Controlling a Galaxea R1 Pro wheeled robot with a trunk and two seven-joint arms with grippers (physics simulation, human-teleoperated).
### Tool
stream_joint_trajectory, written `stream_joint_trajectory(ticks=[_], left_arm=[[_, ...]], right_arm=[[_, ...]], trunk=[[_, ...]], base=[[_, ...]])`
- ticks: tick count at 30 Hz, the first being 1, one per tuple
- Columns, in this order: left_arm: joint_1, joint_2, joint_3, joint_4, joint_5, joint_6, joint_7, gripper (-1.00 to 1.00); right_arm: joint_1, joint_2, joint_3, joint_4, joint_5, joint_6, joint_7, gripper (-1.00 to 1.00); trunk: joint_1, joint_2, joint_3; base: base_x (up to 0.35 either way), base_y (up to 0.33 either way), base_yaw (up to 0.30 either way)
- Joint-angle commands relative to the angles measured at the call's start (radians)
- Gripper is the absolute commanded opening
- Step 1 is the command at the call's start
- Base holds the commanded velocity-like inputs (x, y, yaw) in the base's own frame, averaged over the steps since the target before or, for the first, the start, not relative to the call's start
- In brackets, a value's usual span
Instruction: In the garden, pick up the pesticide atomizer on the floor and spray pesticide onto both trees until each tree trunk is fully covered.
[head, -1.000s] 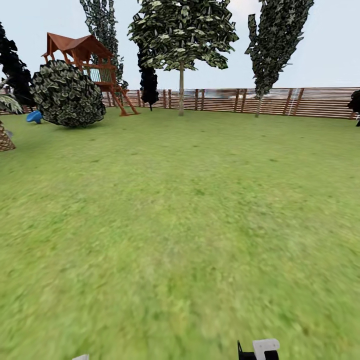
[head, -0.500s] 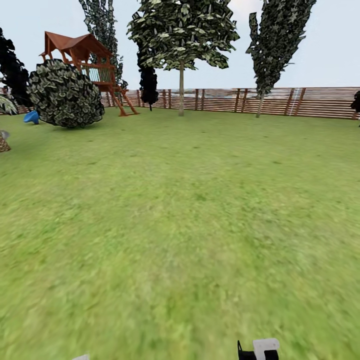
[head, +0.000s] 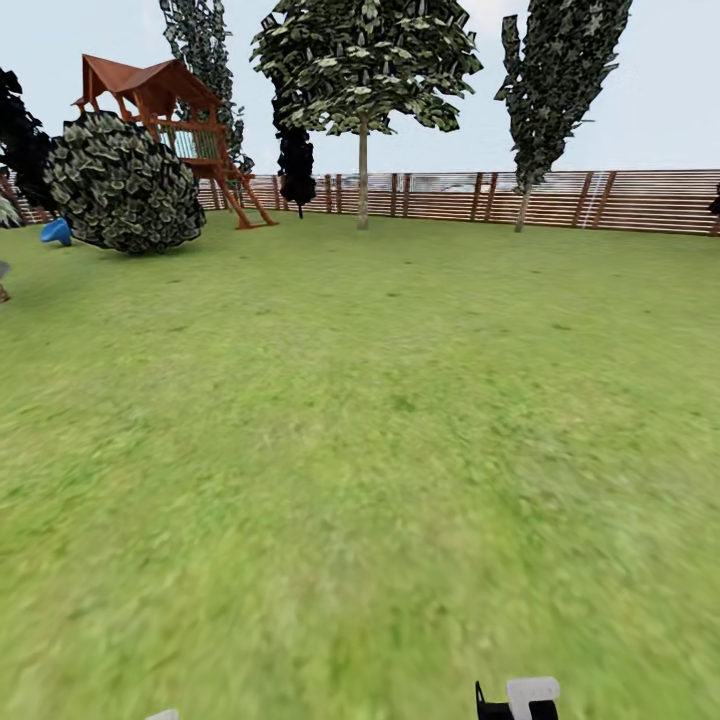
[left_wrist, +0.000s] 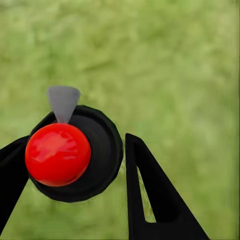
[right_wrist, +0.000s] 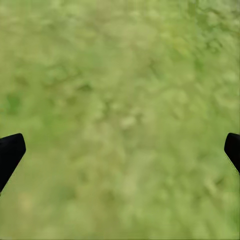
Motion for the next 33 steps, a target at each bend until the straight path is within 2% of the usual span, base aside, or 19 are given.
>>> stream_joint_trajectory(ticks=[1,16,23,33], left_arm=[[-0.001,0.000,-0.009,-0.001,0.001,-0.002,0.008,-1.00],[0.000,-0.001,-0.009,-0.001,0.001,-0.002,0.008,-1.00],[0.000,-0.001,-0.009,-0.001,0.001,-0.002,0.007,-1.00],[-0.001,-0.001,-0.009,-0.001,0.001,-0.002,0.008,-1.00]], right_arm=[[-0.001,0.000,0.008,0.001,0.005,0.000,-0.010,1.00],[-0.001,0.000,0.008,0.001,0.007,0.000,-0.010,1.00],[-0.001,0.001,0.008,0.001,0.006,0.000,-0.010,1.00],[-0.001,0.001,0.008,0.001,0.006,0.000,-0.010,1.00]], trunk=[[0.000,0.000,-0.001],[0.000,0.000,-0.001],[0.000,0.000,-0.001],[0.000,0.000,-0.001]], base=[[0.339,0.000,0.000],[0.339,0.000,0.000],[0.339,0.000,-0.171],[0.339,0.000,-0.018]])
